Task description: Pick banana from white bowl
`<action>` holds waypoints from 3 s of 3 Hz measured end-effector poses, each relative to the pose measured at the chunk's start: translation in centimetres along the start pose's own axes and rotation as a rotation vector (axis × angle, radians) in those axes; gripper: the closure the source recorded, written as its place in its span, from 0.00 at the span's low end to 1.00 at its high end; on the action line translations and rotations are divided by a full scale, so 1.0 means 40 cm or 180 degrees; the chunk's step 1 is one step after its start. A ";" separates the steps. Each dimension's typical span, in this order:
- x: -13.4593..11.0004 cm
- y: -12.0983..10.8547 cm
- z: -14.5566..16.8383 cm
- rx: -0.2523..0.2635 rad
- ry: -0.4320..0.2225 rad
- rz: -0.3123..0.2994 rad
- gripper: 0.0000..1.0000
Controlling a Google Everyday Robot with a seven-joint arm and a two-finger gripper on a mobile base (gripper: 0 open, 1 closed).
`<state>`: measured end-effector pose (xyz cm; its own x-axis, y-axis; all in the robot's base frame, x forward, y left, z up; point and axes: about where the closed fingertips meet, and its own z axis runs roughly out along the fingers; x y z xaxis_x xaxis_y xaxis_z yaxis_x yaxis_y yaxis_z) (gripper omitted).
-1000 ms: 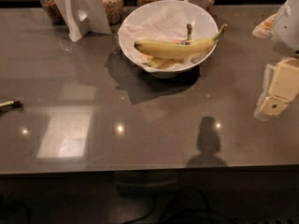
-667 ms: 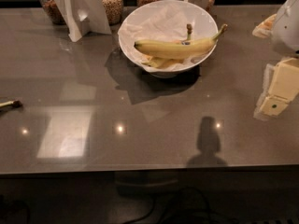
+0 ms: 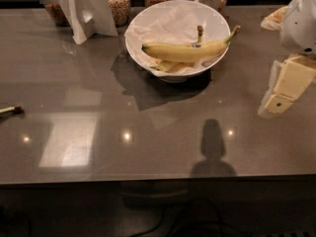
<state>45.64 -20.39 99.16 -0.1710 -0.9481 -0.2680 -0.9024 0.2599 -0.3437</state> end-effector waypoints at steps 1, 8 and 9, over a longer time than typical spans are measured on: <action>-0.034 -0.052 0.019 0.0162 -0.0155 -0.0068 0.00; -0.281 -0.295 0.231 0.0083 -0.0491 -0.0441 0.34; -0.295 -0.294 0.285 -0.0004 -0.0518 -0.0469 0.36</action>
Offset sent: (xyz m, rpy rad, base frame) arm 0.0897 0.0271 0.0063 0.0783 -0.1693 0.0704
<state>62.76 -10.18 96.11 0.0287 -0.9338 -0.3566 -0.9134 0.1204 -0.3889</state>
